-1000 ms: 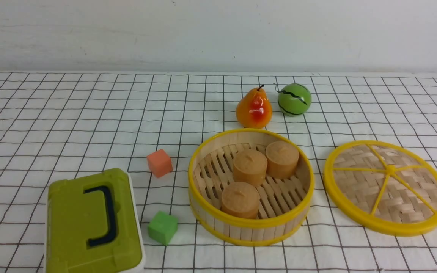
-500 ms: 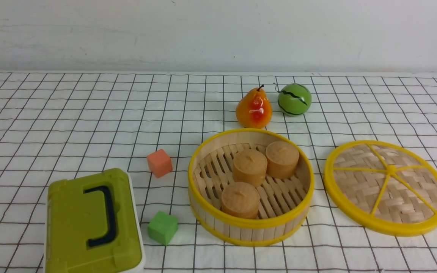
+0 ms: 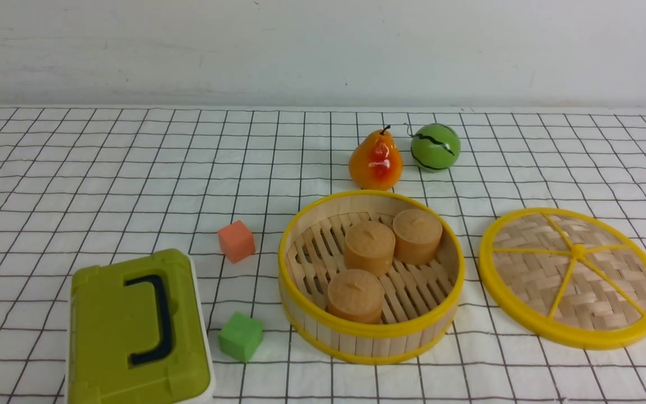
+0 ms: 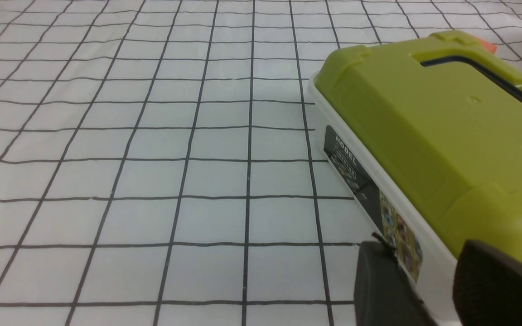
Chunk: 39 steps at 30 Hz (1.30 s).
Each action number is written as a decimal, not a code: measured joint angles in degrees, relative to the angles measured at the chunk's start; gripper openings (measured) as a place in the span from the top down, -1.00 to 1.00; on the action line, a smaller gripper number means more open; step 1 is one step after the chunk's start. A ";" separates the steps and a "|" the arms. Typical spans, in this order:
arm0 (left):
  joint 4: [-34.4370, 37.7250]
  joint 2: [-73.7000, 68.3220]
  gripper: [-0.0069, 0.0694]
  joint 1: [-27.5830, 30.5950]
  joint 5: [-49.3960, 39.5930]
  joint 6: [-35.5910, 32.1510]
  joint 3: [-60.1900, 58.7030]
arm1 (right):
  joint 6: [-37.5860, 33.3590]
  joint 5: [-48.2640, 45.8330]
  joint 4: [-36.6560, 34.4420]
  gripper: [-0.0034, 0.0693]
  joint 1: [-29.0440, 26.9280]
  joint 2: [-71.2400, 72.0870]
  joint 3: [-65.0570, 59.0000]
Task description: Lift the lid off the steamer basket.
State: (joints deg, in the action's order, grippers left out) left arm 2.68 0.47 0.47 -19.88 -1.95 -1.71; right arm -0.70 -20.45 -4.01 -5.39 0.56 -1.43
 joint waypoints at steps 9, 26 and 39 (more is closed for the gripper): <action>0.00 0.00 0.19 0.00 0.00 0.00 0.00 | 0.04 -1.50 0.00 0.97 3.25 0.00 0.33; 0.00 0.00 0.19 0.00 0.00 0.00 0.00 | 0.04 -1.50 0.00 0.96 3.61 0.00 0.33; 0.00 0.00 0.19 0.00 0.00 0.00 0.00 | 0.04 -1.50 0.00 0.95 3.61 0.00 0.33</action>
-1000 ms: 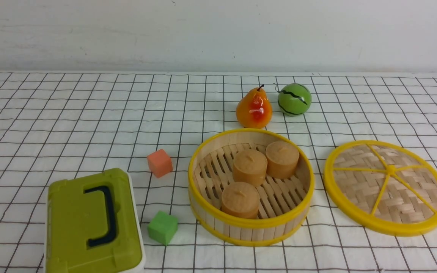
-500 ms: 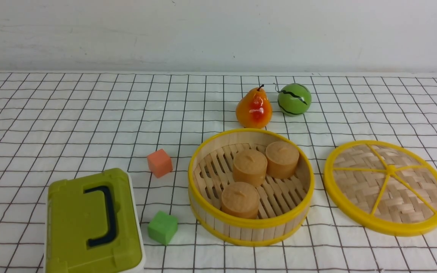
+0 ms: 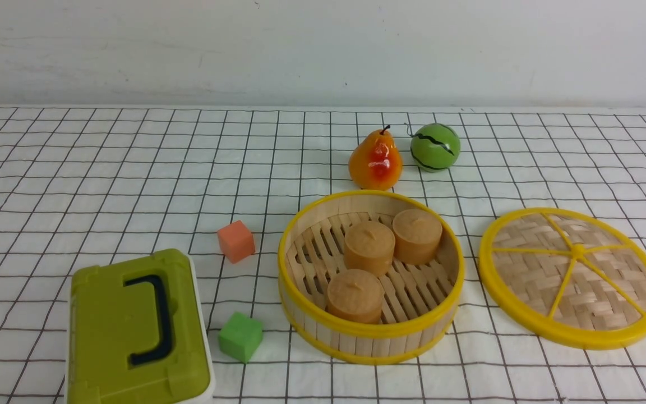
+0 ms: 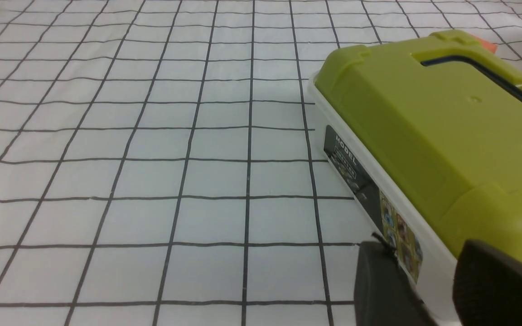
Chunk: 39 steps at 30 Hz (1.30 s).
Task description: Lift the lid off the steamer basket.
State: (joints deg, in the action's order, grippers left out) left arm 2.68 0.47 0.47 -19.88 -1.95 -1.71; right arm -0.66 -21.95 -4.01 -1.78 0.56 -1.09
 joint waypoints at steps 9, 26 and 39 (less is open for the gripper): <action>0.00 0.00 0.19 0.00 0.00 0.00 0.00 | 0.00 0.00 0.00 0.93 0.00 0.00 0.00; 0.00 0.00 0.19 0.00 0.00 0.00 0.00 | 0.03 0.00 0.00 0.88 0.00 0.00 0.00; 0.00 0.00 0.19 0.00 0.00 0.00 0.00 | 0.03 0.00 0.00 0.84 0.00 0.00 0.00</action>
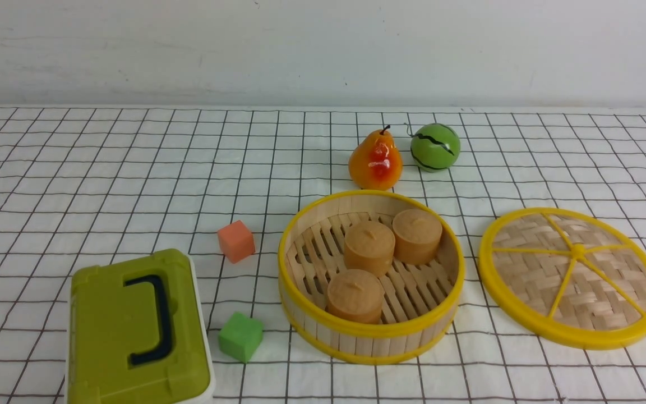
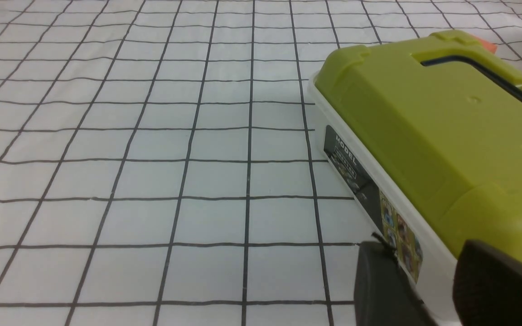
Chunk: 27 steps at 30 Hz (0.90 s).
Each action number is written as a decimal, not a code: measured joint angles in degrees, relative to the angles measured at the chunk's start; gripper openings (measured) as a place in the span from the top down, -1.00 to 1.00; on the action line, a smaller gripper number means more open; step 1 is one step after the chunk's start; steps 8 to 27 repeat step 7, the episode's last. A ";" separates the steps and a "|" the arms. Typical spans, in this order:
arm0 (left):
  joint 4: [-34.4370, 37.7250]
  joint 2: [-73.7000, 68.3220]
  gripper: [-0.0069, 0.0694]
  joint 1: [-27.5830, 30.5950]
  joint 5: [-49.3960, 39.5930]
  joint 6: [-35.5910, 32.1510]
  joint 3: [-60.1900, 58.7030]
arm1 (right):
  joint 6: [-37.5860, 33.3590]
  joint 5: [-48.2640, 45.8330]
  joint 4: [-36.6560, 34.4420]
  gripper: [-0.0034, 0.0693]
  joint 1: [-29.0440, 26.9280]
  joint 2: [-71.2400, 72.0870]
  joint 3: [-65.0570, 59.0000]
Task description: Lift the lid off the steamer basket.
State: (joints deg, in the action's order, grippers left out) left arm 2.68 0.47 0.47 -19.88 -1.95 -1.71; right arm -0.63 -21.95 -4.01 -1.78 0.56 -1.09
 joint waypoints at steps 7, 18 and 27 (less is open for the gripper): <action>0.00 0.00 0.19 0.00 0.00 0.00 0.00 | 0.00 0.00 0.00 0.82 0.00 0.00 0.00; 0.00 0.00 0.19 0.00 0.00 0.00 0.00 | 0.00 0.00 0.00 0.82 0.00 0.00 0.00; 0.00 0.00 0.19 0.00 0.00 0.00 0.00 | 0.00 0.00 0.00 0.82 0.00 0.00 0.00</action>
